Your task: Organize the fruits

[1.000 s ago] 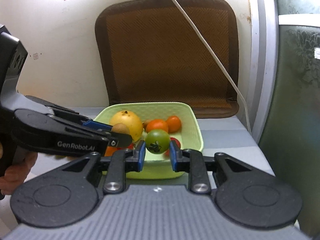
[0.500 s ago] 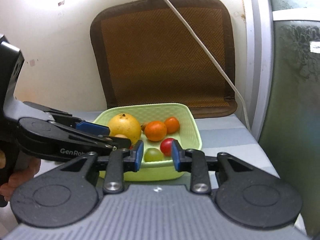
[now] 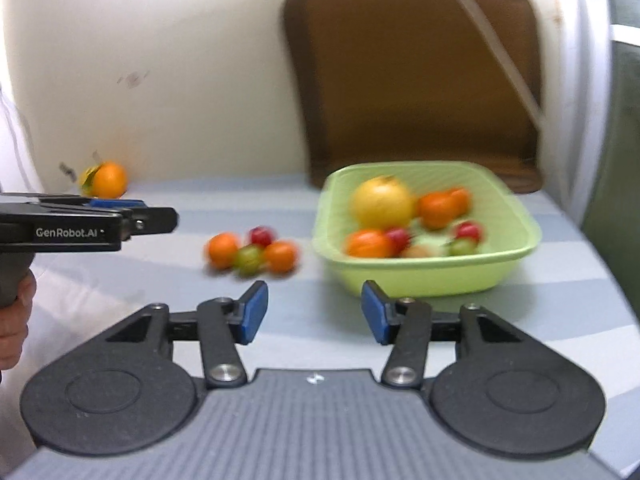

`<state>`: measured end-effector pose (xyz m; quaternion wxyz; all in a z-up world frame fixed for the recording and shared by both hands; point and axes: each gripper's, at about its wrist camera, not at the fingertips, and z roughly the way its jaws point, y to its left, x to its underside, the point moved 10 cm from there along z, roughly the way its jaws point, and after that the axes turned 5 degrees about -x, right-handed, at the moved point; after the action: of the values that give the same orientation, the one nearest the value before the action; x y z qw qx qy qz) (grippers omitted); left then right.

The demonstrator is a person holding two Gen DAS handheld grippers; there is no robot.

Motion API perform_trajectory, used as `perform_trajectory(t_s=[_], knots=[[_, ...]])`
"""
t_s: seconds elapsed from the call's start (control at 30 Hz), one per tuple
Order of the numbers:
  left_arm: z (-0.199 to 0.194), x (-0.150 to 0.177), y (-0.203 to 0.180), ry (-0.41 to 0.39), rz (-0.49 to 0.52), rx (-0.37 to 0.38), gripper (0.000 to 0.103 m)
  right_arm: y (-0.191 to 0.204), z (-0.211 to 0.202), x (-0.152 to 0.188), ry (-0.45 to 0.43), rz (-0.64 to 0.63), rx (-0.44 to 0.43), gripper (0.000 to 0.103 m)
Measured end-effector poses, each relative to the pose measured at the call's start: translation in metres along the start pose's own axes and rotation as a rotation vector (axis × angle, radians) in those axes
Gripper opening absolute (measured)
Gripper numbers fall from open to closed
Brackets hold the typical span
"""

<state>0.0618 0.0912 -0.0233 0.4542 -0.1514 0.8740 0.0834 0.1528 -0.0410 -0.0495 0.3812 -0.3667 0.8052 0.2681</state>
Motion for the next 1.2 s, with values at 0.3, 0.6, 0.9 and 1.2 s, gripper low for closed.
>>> perform_trajectory(t_s=[0.3, 0.6, 0.9, 1.2], knots=[[-0.038, 0.052, 0.11, 0.056, -0.116, -0.211, 0.053, 0.115, 0.05, 0.012, 0.146, -0.162, -0.131, 0.054], [-0.061, 0.071, 0.165, 0.061, -0.185, -0.302, 0.055, 0.171, 0.079, 0.034, 0.248, -0.264, -0.228, 0.054], [-0.053, 0.076, 0.169, 0.078, -0.196, -0.3, 0.055, 0.178, 0.083, 0.036, 0.256, -0.268, -0.223, 0.054], [-0.047, 0.077, 0.161, 0.083, -0.189, -0.291, 0.056, 0.179, 0.082, 0.031, 0.244, -0.266, -0.244, 0.054]])
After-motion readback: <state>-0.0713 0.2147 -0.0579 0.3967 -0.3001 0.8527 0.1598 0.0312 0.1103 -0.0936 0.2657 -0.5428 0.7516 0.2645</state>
